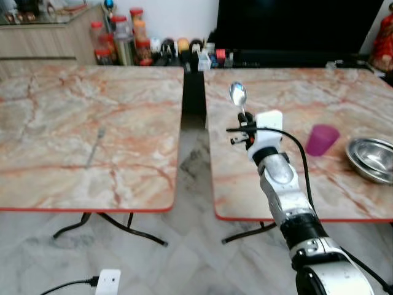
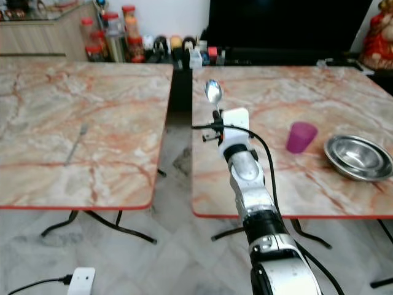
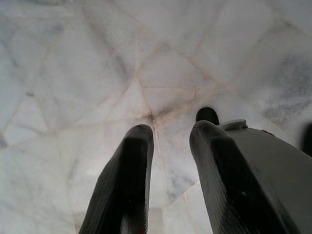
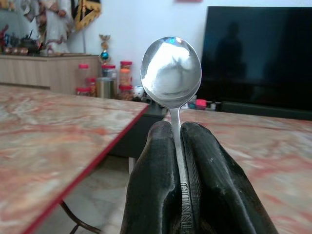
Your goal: Setting the table
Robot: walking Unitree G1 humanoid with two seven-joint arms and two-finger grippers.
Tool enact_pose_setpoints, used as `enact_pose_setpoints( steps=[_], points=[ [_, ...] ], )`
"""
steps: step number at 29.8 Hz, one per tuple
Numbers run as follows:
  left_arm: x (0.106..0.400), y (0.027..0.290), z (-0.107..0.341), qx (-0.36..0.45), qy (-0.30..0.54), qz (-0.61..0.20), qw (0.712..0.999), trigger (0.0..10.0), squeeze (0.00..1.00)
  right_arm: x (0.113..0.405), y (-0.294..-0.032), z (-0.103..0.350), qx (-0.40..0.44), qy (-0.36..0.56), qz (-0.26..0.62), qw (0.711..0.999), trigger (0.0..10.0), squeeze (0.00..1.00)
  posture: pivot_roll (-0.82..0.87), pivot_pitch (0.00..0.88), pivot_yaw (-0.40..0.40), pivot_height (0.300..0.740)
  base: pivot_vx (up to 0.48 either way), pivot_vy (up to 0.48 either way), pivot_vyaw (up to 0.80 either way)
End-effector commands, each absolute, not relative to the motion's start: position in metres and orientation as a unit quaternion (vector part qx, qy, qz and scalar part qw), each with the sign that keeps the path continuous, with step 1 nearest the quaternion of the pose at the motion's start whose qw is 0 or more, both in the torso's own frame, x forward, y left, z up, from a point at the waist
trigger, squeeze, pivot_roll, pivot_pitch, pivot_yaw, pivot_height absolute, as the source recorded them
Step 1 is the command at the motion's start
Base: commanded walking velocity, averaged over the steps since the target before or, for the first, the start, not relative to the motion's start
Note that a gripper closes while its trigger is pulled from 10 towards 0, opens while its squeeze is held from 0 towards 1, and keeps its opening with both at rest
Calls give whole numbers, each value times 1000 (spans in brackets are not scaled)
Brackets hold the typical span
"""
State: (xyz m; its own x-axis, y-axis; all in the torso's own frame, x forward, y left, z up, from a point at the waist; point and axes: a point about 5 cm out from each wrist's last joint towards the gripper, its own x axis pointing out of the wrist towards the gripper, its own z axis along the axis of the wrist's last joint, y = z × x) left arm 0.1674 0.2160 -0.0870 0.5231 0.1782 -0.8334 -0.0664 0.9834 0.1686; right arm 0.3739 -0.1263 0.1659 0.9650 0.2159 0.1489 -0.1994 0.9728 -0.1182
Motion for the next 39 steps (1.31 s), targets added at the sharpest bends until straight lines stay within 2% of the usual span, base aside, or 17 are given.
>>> enact_pose_setpoints(
  steps=[1,29,39],
  points=[
    [168,211,-88,57,484,65,871,10000,0,375,-135,171,-59,-86,86,991,10000,0,-47,0,32,740,0,-480,0],
    [166,209,-89,56,487,62,870,10000,0,374,-138,168,-63,-75,82,992,10000,0,-57,0,32,740,0,-480,0],
    [168,209,-88,42,475,74,876,10000,0,374,-138,166,-64,-72,83,992,10000,0,-58,0,27,740,0,-29,0]
  ],
)
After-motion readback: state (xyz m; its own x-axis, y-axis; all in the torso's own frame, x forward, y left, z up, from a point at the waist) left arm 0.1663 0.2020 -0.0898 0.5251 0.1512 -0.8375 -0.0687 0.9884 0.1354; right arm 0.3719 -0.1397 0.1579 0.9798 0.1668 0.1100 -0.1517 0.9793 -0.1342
